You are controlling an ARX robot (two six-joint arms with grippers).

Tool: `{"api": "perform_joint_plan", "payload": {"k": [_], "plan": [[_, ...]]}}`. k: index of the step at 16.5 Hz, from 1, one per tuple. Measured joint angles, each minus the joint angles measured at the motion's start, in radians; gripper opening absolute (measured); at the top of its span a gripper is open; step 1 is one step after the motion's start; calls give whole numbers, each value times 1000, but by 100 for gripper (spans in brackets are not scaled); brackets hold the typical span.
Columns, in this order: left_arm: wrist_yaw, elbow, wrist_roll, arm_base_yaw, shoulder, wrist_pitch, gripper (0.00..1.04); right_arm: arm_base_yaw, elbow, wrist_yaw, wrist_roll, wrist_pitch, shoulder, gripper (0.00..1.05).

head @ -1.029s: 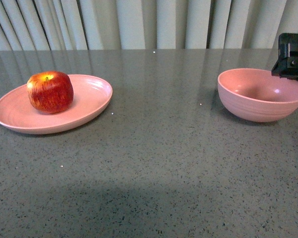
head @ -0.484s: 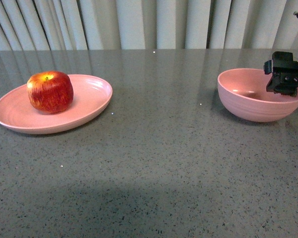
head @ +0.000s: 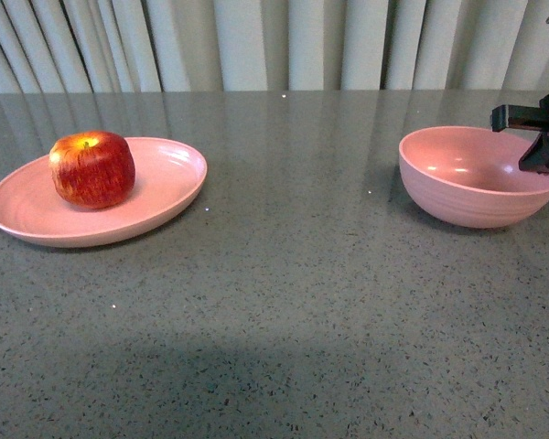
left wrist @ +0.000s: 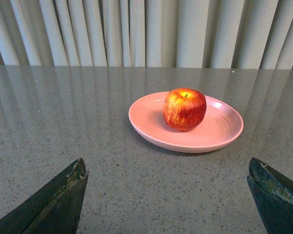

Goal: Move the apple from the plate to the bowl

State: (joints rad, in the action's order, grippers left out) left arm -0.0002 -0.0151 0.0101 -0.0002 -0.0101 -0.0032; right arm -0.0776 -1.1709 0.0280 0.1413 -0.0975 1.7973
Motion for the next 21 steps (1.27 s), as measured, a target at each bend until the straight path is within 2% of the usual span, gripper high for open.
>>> {"api": "perform_joint_plan", "payload": {"k": [4,11,15,21], "plan": [[0,0,0,0,0,0,98,-17,-76,67,12,-54,-116,3],[0,0,0,0,0,0,98,-266,-200,39,42,-91,-46,3],[0,0,0,0,0,0,98,-349,-248,0,53,-97,75,3],[0,0,0,0,0,0,98,-360,-270,-37,79,-89,175,3]]}}
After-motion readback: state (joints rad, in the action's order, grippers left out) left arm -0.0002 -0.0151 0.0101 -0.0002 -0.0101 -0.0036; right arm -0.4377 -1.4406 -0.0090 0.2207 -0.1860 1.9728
